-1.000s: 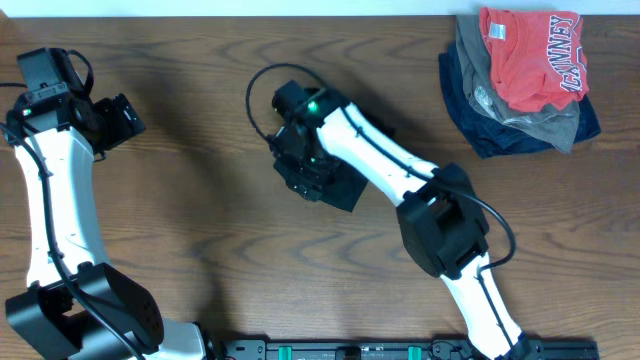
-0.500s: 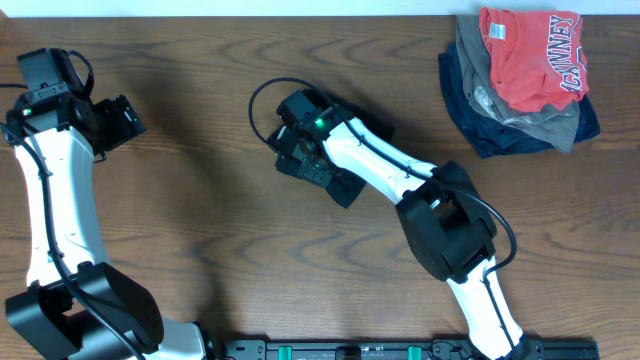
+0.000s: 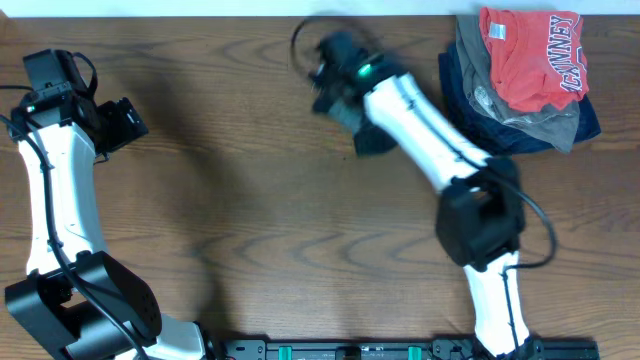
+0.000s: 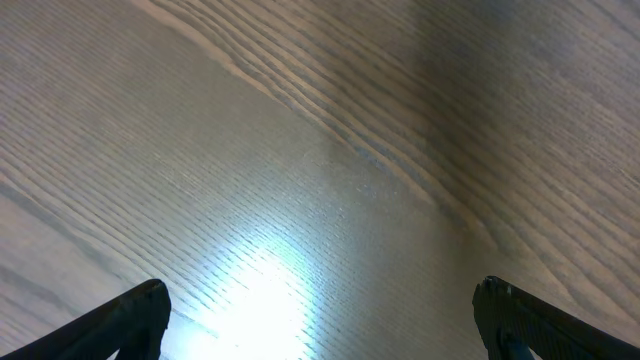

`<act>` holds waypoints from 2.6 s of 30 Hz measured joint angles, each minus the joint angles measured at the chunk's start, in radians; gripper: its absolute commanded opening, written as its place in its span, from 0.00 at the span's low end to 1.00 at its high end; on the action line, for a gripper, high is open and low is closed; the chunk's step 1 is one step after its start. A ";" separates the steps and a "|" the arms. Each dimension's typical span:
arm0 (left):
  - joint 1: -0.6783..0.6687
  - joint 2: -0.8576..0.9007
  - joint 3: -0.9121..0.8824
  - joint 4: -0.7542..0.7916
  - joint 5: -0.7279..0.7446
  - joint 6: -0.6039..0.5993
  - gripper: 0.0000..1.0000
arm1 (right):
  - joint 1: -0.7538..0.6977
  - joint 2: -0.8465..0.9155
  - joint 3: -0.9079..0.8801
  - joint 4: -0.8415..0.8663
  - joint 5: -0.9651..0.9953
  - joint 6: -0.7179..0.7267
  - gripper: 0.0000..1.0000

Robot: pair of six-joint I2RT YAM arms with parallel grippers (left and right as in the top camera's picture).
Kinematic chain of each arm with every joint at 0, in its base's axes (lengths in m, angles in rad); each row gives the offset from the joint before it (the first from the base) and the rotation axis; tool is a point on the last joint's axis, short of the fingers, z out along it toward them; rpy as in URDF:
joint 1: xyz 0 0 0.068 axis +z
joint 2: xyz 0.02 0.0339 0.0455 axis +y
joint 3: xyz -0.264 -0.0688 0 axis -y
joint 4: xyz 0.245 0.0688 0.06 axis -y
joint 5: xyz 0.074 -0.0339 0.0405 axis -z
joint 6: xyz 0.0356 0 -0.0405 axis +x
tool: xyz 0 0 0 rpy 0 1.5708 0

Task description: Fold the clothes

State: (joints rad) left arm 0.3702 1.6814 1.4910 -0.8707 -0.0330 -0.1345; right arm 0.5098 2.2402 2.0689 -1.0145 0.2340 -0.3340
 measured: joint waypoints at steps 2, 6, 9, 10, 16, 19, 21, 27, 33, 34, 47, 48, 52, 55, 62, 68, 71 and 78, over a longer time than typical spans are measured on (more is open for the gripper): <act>0.000 0.000 0.000 0.000 0.000 0.000 0.98 | -0.044 -0.031 0.074 0.000 0.033 -0.022 0.01; 0.000 0.000 0.000 0.000 0.000 0.000 0.98 | -0.119 -0.070 0.184 0.001 0.090 -0.047 0.01; 0.000 0.000 0.000 0.000 0.000 0.000 0.98 | -0.173 -0.079 0.247 -0.006 0.118 -0.051 0.01; 0.000 0.000 0.000 0.000 0.000 0.000 0.98 | -0.198 -0.079 0.275 -0.023 0.122 -0.049 0.01; 0.000 0.000 0.000 0.000 0.000 0.000 0.98 | -0.363 -0.079 0.456 -0.150 0.141 -0.023 0.01; 0.000 0.000 0.000 0.002 0.000 0.000 0.98 | -0.456 -0.079 0.538 -0.198 0.145 -0.015 0.01; 0.000 0.000 0.000 0.003 0.000 0.000 0.98 | -0.521 -0.079 0.575 -0.213 0.147 -0.013 0.01; 0.000 0.000 0.000 0.003 0.000 0.000 0.98 | -0.688 -0.079 0.591 -0.217 0.159 -0.013 0.01; 0.000 0.000 0.000 0.008 0.000 0.000 0.98 | -0.758 -0.079 0.497 -0.080 0.114 -0.014 0.01; 0.000 0.000 0.000 0.008 0.000 0.000 0.98 | -0.760 -0.079 0.472 -0.050 0.105 -0.015 0.01; 0.000 0.000 0.000 0.012 0.000 0.000 0.98 | -0.669 -0.071 0.151 0.173 0.011 -0.013 0.13; 0.000 0.000 0.000 0.012 0.000 0.000 0.98 | -0.652 -0.071 0.140 0.176 0.004 -0.009 0.18; 0.000 0.000 0.000 0.012 0.000 0.000 0.98 | -0.574 -0.065 0.097 0.182 -0.032 0.009 0.26; 0.000 0.000 0.000 0.013 0.000 0.000 0.98 | -0.525 -0.034 0.090 0.176 -0.058 0.019 0.31; 0.000 0.000 0.000 0.013 0.000 0.000 0.98 | -0.459 0.025 0.076 0.145 -0.080 0.067 0.99; 0.000 0.000 0.000 0.014 0.000 -0.002 0.98 | -0.441 -0.004 0.085 0.053 -0.106 0.100 0.99; 0.000 0.000 0.000 0.017 0.001 -0.012 0.98 | -0.427 -0.065 0.089 0.038 -0.116 0.119 0.99; 0.000 0.000 0.000 0.018 0.001 -0.024 0.98 | -0.377 -0.288 0.129 0.041 -0.133 0.147 0.99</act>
State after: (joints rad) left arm 0.3702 1.6814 1.4910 -0.8528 -0.0322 -0.1581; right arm 0.1333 1.9526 2.1983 -0.9733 0.1009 -0.1871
